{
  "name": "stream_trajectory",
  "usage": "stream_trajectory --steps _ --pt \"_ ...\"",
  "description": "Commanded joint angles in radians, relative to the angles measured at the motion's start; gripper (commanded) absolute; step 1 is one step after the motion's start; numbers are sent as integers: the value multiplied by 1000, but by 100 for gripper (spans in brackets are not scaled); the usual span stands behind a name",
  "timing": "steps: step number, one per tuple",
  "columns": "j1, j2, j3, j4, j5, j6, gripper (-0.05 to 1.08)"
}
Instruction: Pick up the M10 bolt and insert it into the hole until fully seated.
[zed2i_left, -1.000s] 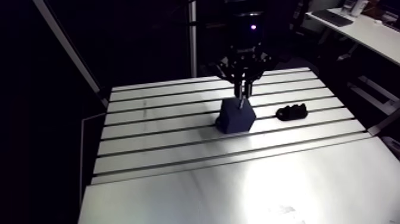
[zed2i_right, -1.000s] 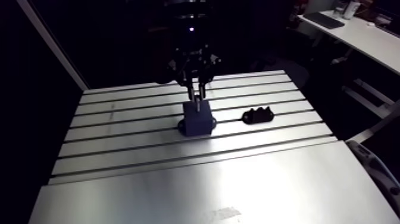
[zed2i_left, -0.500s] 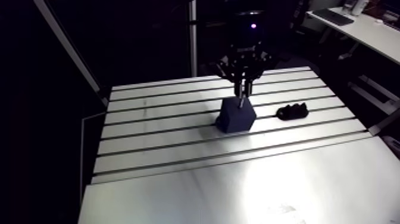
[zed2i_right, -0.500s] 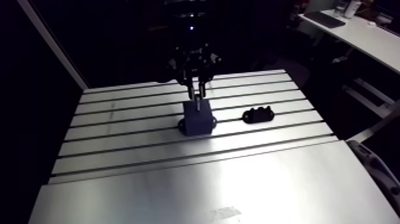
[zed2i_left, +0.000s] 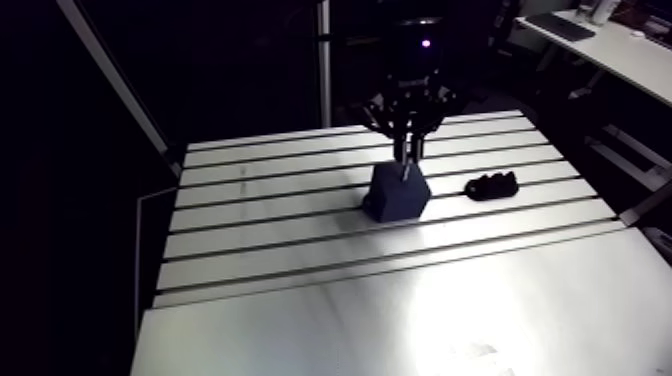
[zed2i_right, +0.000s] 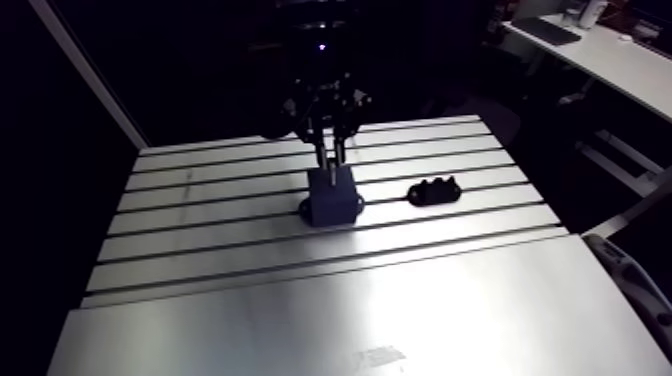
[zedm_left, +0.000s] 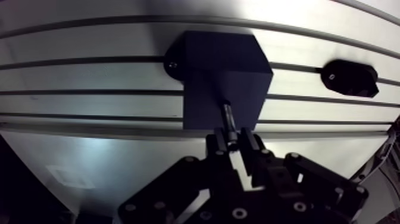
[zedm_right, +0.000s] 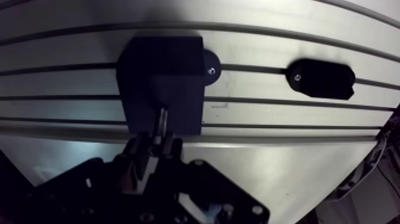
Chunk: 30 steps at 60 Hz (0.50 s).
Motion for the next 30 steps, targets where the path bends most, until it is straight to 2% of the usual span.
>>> stream_trajectory --steps 1,30 --pt "0 1 1 0 0 -1 108" --pt "0 1 1 -1 0 -1 108"
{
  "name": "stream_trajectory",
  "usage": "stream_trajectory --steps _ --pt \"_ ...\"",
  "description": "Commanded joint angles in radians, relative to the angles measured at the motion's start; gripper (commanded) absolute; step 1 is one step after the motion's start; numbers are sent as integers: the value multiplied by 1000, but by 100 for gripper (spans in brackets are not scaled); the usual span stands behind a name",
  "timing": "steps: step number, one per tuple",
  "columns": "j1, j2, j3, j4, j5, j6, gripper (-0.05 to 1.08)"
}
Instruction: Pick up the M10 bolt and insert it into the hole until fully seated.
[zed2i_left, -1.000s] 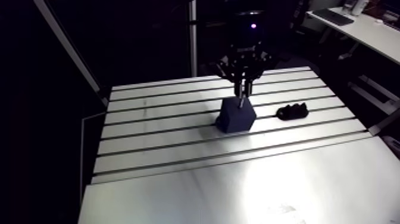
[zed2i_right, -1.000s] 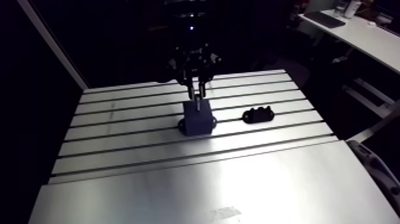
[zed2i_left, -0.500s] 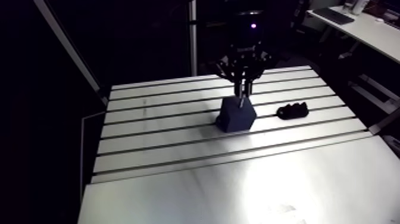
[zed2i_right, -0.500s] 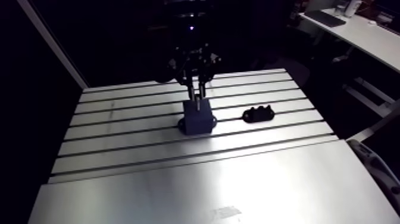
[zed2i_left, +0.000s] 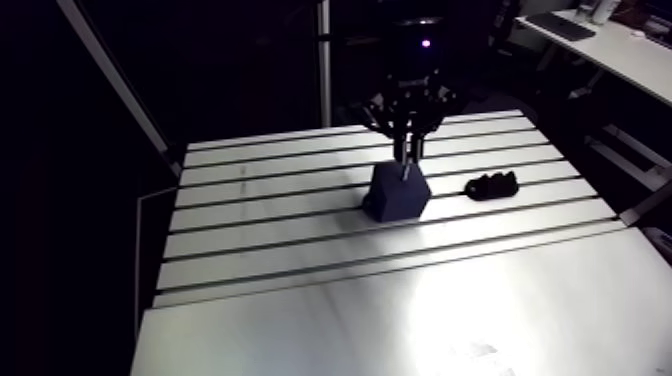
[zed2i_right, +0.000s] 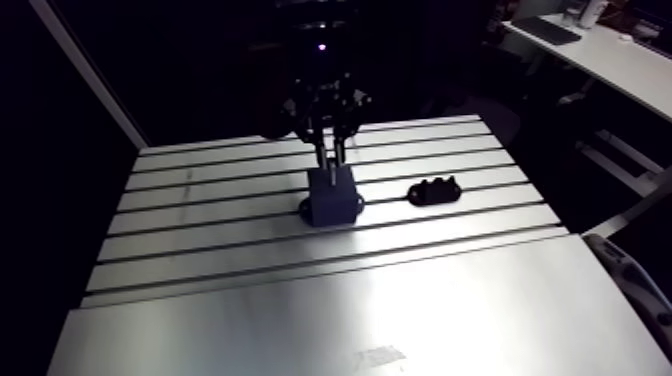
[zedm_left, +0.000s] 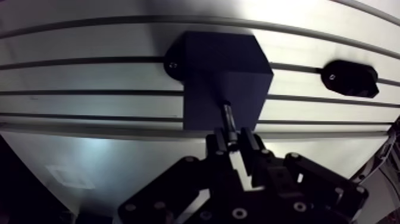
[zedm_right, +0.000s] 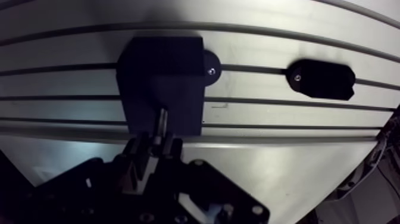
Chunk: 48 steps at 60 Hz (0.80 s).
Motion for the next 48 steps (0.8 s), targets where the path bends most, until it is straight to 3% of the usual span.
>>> stream_trajectory --steps 1,48 --pt "0 0 2 0 0 0 108" --pt "2 0 0 -17 -2 -1 108"
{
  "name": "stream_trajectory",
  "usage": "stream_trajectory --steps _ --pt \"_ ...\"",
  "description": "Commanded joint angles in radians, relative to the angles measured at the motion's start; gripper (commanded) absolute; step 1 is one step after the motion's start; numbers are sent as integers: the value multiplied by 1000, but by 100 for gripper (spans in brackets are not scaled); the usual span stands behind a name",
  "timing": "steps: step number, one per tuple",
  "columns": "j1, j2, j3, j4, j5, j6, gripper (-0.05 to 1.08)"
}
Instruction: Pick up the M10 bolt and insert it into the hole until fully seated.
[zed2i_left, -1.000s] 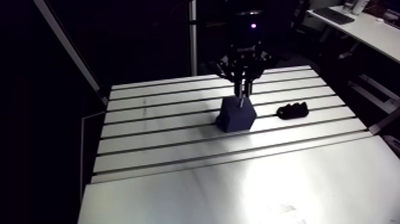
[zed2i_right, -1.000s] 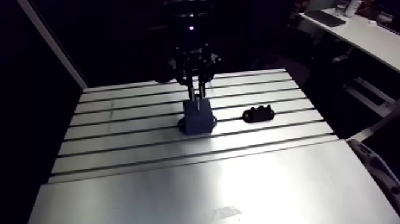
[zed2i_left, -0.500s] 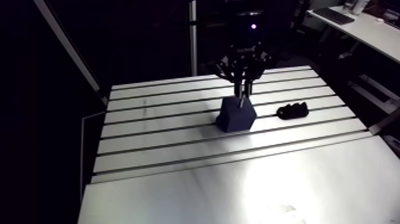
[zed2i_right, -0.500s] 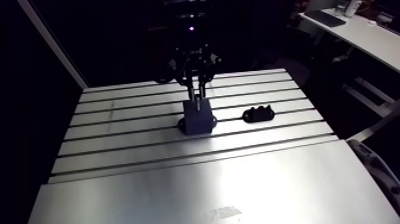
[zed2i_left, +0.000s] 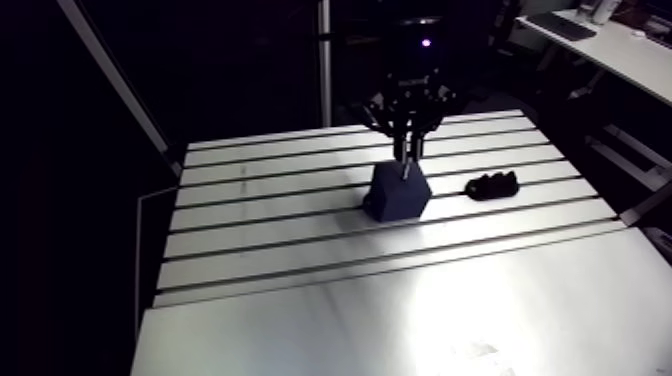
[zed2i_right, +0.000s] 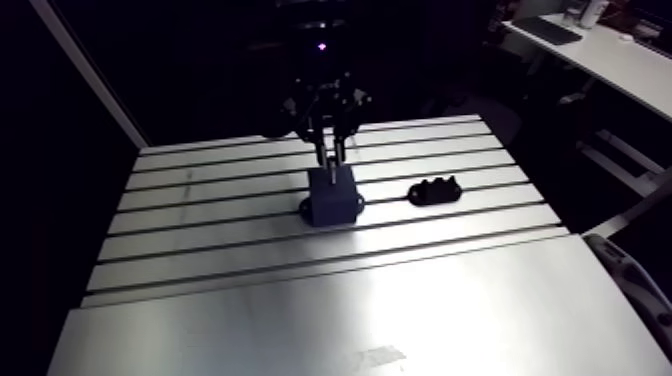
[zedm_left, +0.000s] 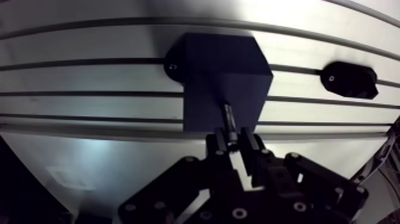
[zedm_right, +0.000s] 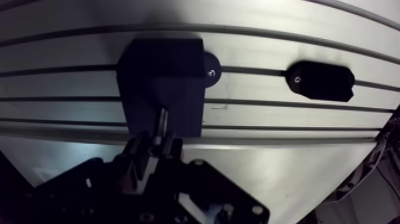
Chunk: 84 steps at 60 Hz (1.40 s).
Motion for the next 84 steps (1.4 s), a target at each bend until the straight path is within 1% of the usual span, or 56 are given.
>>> stream_trajectory --steps 1,77,79,80,81,82,83,84 --pt "0 0 1 -11 -1 1 108" --pt "2 -3 20 -17 2 1 107" --pt "1 -5 20 -17 2 3 105" --pt "0 -6 20 -17 2 2 96" --pt "0 -6 20 -17 2 2 96" --pt "3 -6 20 -18 0 0 78" --pt "3 -6 20 -18 0 0 78" --pt "3 -6 20 -20 0 -2 51"
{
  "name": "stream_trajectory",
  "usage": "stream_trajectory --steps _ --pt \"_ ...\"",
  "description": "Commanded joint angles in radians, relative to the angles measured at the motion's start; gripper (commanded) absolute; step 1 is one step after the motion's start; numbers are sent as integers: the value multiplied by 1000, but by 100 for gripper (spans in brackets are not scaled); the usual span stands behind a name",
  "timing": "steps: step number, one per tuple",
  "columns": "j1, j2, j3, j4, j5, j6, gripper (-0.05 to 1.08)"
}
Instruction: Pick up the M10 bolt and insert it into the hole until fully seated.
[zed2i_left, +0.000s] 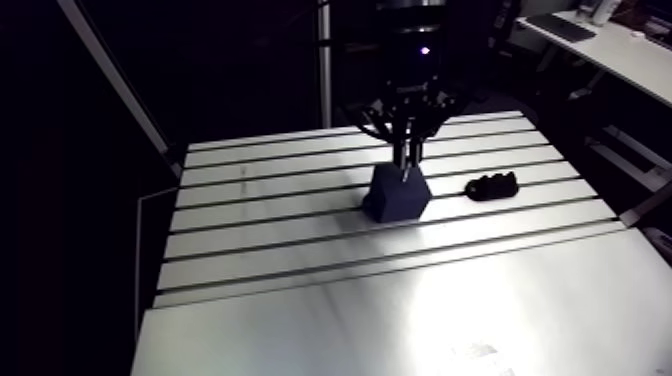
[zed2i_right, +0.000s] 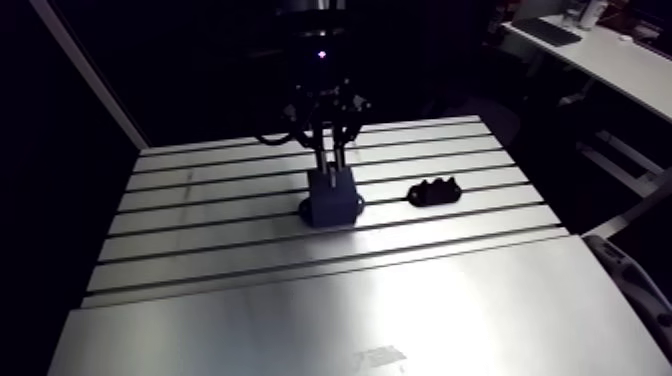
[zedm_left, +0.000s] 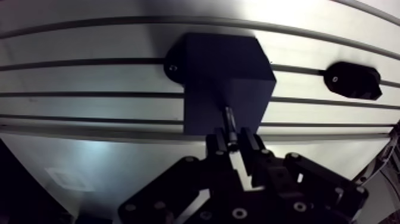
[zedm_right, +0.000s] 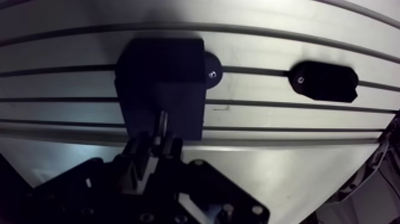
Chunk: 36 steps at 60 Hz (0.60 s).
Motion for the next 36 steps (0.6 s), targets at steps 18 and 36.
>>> stream_trajectory --steps 18,36 --pt "8 -12 14 -61 -1 -8 0" --pt "8 -16 14 -62 -1 -6 0"
